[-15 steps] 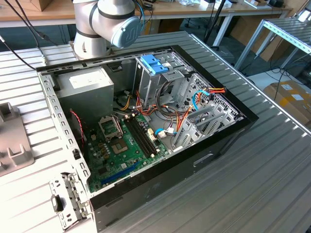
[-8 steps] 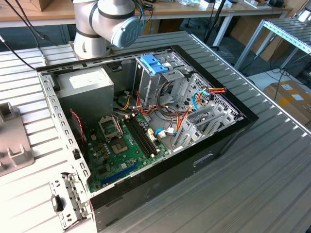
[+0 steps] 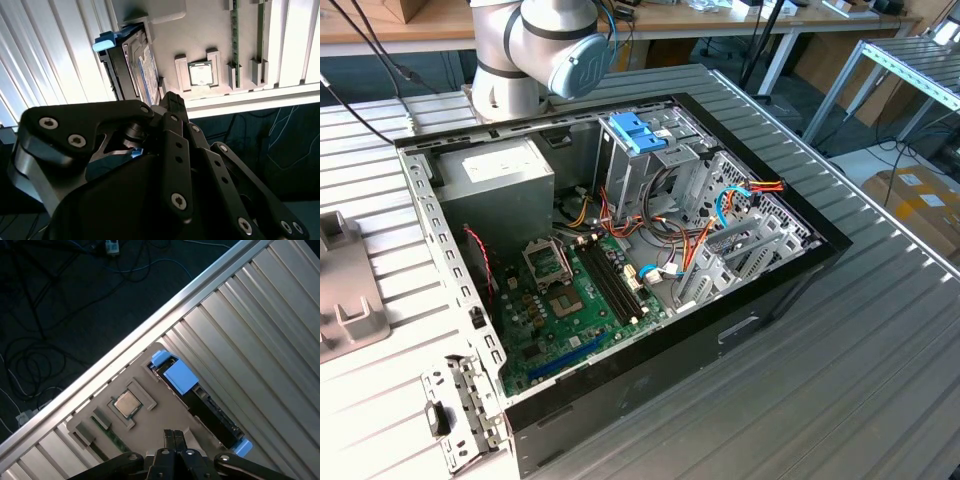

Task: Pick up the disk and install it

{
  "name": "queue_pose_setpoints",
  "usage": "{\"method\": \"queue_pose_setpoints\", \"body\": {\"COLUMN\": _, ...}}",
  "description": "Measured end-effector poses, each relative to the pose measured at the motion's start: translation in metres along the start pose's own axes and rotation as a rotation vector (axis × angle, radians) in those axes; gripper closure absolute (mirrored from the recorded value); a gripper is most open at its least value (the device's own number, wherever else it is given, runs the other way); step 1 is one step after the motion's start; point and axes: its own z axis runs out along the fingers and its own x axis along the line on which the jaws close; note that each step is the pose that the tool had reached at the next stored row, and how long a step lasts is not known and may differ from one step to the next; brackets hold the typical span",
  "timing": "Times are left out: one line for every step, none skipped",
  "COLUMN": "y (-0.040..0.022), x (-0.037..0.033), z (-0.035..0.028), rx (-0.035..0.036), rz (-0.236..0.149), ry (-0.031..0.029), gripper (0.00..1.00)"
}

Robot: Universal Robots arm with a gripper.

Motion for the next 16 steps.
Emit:
{"method": "queue_pose_setpoints", "body": {"y": 0.0, "x": 0.0, "z": 0.0, "rx": -0.0001, "rz": -0.003, "ry": -0.0001, "gripper": 0.89}}
{"method": "queue_pose_setpoints", "body": {"y": 0.0, "x": 0.0, "z": 0.0, "rx": -0.0002, "rz": -0.007, "ry": 0.0, "gripper": 0.89}}
{"method": "queue_pose_setpoints", "body": {"y": 0.0, "x": 0.0, "z": 0.0, "rx": -0.0003, "rz": -0.01, "ry": -0.0001, "gripper": 0.89}}
{"method": "queue_pose_setpoints", "body": {"y": 0.0, "x": 0.0, "z": 0.0, "rx": -0.0004, "rz": -0.014, "ry": -0.0001, "gripper": 0.89}}
{"method": "queue_pose_setpoints", "body": {"y": 0.0, "x": 0.0, "z": 0.0, "rx": -0.0005, "rz": -0.017, "ry": -0.0001, "gripper": 0.89}}
{"method": "queue_pose_setpoints", "body": {"y": 0.0, "x": 0.0, "z": 0.0, "rx": -0.0005, "rz": -0.02, "ry": -0.0001, "gripper": 0.89}}
{"method": "queue_pose_setpoints", "body": {"y": 0.0, "x": 0.0, "z": 0.0, "rx": -0.0007, "rz": -0.024, "ry": -0.0001, "gripper": 0.89}}
{"method": "queue_pose_setpoints", "body": {"y": 0.0, "x": 0.0, "z": 0.0, "rx": -0.0009, "rz": -0.03, "ry": -0.0002, "gripper": 0.89}}
{"method": "queue_pose_setpoints", "body": {"y": 0.0, "x": 0.0, "z": 0.0, "rx": -0.001, "rz": -0.036, "ry": -0.0002, "gripper": 0.89}}
{"method": "queue_pose_setpoints", "body": {"y": 0.0, "x": 0.0, "z": 0.0, "rx": -0.0012, "rz": -0.041, "ry": -0.0003, "gripper": 0.89}}
{"method": "queue_pose_setpoints", "body": {"y": 0.0, "x": 0.0, "z": 0.0, "rx": -0.0013, "rz": -0.047, "ry": -0.0002, "gripper": 0.89}}
{"method": "queue_pose_setpoints", "body": {"y": 0.0, "x": 0.0, "z": 0.0, "rx": -0.0015, "rz": -0.055, "ry": -0.0003, "gripper": 0.89}}
{"method": "queue_pose_setpoints", "body": {"y": 0.0, "x": 0.0, "z": 0.0, "rx": -0.0017, "rz": -0.062, "ry": -0.0004, "gripper": 0.89}}
{"method": "queue_pose_setpoints", "body": {"y": 0.0, "x": 0.0, "z": 0.0, "rx": -0.0019, "rz": -0.067, "ry": -0.0004, "gripper": 0.89}}
{"method": "queue_pose_setpoints", "body": {"y": 0.0, "x": 0.0, "z": 0.0, "rx": -0.002, "rz": -0.072, "ry": -0.0005, "gripper": 0.89}}
{"method": "queue_pose_setpoints", "body": {"y": 0.0, "x": 0.0, "z": 0.0, "rx": -0.0021, "rz": -0.076, "ry": -0.0004, "gripper": 0.89}}
